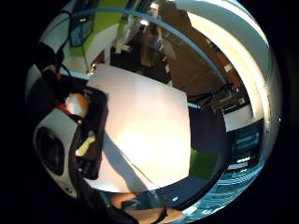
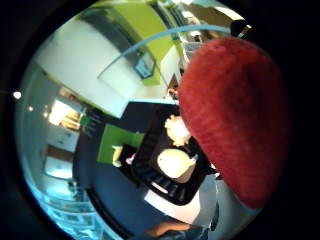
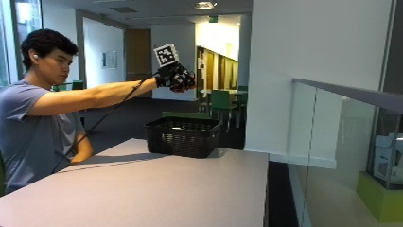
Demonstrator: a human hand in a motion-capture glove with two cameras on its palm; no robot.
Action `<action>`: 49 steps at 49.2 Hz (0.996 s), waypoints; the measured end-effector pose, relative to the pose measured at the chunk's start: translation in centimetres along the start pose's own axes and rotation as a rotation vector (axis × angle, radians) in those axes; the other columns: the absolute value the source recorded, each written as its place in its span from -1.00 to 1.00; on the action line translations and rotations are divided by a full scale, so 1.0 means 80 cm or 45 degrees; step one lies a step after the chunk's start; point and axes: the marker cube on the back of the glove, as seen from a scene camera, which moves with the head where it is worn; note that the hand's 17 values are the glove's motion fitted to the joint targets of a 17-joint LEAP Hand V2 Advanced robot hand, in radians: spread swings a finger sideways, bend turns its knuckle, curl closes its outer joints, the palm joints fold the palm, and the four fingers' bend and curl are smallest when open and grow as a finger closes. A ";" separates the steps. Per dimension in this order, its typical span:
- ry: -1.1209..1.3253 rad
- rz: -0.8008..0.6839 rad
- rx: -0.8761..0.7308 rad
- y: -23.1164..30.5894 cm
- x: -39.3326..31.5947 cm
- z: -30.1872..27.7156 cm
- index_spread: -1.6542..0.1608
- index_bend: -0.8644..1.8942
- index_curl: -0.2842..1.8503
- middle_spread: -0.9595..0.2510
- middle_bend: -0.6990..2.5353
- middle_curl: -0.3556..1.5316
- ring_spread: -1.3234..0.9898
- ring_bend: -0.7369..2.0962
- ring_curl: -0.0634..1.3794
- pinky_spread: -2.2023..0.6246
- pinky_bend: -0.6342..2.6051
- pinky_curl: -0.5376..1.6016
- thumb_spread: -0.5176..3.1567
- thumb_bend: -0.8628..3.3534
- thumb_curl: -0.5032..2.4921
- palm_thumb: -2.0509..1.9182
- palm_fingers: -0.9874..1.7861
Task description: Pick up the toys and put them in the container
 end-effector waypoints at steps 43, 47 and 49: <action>0.038 0.104 -0.223 0.007 0.015 0.064 0.42 -0.26 -0.62 0.68 -0.44 -0.13 0.07 0.18 -0.36 0.44 0.32 -0.07 -0.24 -0.67 -0.47 -0.09 -0.26; 0.096 0.082 -0.205 0.014 -0.019 0.052 0.42 -0.19 -0.58 0.71 -0.43 -0.13 0.12 0.02 -0.45 0.50 0.27 -0.09 -0.24 -0.67 -0.50 -0.08 -0.36; 0.036 0.046 -0.202 0.019 -0.028 0.043 0.42 -0.19 -0.56 0.71 -0.44 -0.14 0.13 -0.02 -0.48 0.52 0.25 -0.11 -0.24 -0.67 -0.51 -0.08 -0.37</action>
